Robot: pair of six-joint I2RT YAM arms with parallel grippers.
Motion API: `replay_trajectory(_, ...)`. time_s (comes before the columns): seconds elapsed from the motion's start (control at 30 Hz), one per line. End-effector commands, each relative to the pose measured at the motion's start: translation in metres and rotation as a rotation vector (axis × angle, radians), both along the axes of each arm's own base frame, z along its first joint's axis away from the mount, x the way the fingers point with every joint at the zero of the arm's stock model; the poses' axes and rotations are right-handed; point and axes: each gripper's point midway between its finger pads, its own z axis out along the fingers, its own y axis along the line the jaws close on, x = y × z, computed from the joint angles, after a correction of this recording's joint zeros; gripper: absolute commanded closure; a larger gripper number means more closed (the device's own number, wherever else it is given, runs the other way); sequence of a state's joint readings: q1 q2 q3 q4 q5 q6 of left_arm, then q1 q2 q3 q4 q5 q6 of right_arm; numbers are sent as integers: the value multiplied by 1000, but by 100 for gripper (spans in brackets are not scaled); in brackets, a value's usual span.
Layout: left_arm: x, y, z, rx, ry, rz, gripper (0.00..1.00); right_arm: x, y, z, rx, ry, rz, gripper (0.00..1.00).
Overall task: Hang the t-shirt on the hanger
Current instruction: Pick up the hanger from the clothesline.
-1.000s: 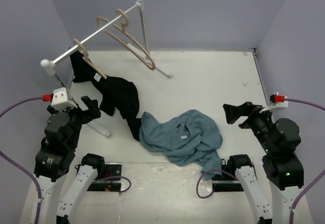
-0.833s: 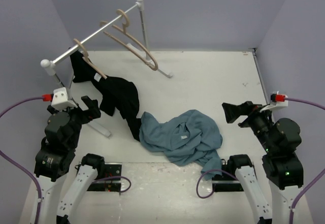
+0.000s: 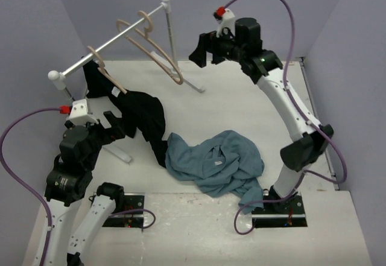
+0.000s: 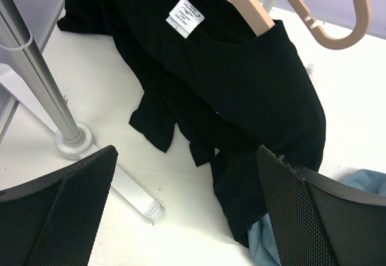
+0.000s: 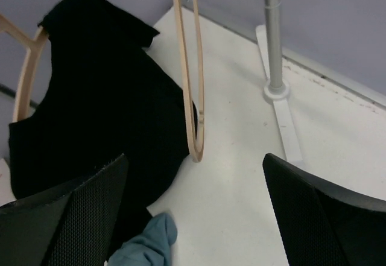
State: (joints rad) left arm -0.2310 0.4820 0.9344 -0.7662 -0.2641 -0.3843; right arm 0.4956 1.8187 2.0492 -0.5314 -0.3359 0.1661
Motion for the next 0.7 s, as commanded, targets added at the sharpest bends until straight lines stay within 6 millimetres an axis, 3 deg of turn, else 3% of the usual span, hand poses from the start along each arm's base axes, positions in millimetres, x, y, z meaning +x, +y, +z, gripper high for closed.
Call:
replay_trajectory(0.0,4,-2,4,-20,-16,4,0,11,38,-26,-142,-21,19,9)
replay_trajectory(0.03,5,-2,2,-18,-9,1,0,16,45,-23,-141,-36,19,10)
replay_trajectory(0.07,5,-3,1,-16,0,-2,0,22,52,-37,-157,-18,26,12)
replay_trajectory(0.13,6,-3,-1,-13,13,-4,0,27,63,-44,-163,-27,29,16)
replay_trajectory(0.23,5,-3,-2,-13,16,-6,0,35,67,-48,-170,-49,9,39)
replay_trajectory(0.33,4,-3,-1,-12,13,-8,0,44,66,-54,-178,-67,-21,88)
replay_trajectory(0.43,4,-4,-1,-13,14,-10,0,47,66,-54,-174,-77,-28,88)
replay_trajectory(0.53,3,-4,-2,-10,20,-12,0,48,67,-52,-164,-83,-30,100)
replay_trajectory(0.67,4,-5,-2,-9,22,-20,0,47,67,-43,-140,-100,-34,100)
